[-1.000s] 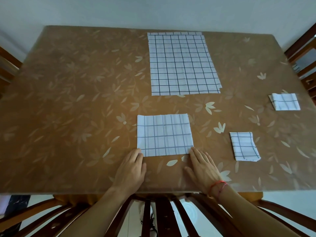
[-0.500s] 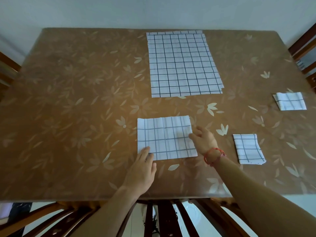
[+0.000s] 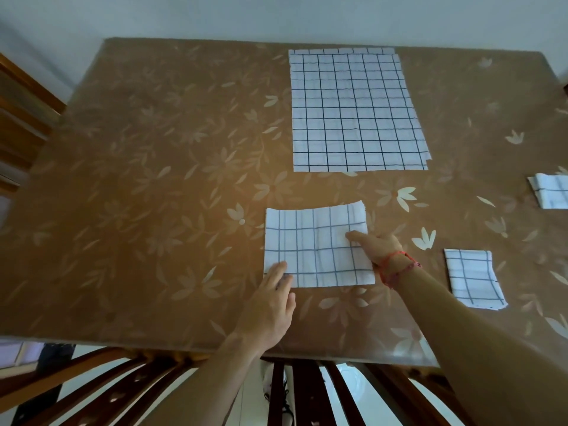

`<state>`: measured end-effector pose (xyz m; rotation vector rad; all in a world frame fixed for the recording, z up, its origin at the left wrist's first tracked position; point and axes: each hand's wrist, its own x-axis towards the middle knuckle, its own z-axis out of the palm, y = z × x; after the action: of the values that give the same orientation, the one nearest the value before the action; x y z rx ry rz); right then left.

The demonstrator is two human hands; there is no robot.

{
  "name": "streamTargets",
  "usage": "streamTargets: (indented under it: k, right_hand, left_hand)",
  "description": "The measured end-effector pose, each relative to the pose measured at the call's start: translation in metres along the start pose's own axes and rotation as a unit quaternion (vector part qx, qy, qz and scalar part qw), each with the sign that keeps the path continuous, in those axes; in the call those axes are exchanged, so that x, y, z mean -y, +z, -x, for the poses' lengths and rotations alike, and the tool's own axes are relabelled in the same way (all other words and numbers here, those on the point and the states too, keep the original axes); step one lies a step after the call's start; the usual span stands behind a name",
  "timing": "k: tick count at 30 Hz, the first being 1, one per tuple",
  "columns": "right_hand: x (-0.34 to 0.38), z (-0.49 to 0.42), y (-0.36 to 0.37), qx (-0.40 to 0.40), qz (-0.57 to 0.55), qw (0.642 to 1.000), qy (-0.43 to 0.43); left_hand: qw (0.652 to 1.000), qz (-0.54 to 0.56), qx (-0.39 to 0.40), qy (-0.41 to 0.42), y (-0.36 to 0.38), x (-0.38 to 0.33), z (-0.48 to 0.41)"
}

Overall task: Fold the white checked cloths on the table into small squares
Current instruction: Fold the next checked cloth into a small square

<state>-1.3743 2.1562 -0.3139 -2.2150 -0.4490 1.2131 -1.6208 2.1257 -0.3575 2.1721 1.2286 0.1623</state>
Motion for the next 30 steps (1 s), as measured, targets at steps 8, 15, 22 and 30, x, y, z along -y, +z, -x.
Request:
streamTargets:
  k: [8,15,22,30]
  right_hand:
    - [-0.007,0.004,-0.004,-0.013,0.045,0.997,-0.061]
    - [-0.028,0.021,-0.006,-0.062,-0.064,0.995,-0.033]
    - [-0.064,0.052,0.007,-0.065,-0.24,0.965,0.085]
    - [-0.082,0.079,0.024,0.017,-0.348,0.931,0.111]
  left_hand:
    - [1.0,0.004,-0.004,0.007,-0.001,0.003,0.002]
    - [0.998,-0.019,-0.047,0.041,0.001,-0.004,0.008]
    - [0.992,-0.07,-0.085,0.064,0.01,-0.019,-0.001]
    - [0.985,-0.141,-0.097,0.034,0.026,-0.025,0.012]
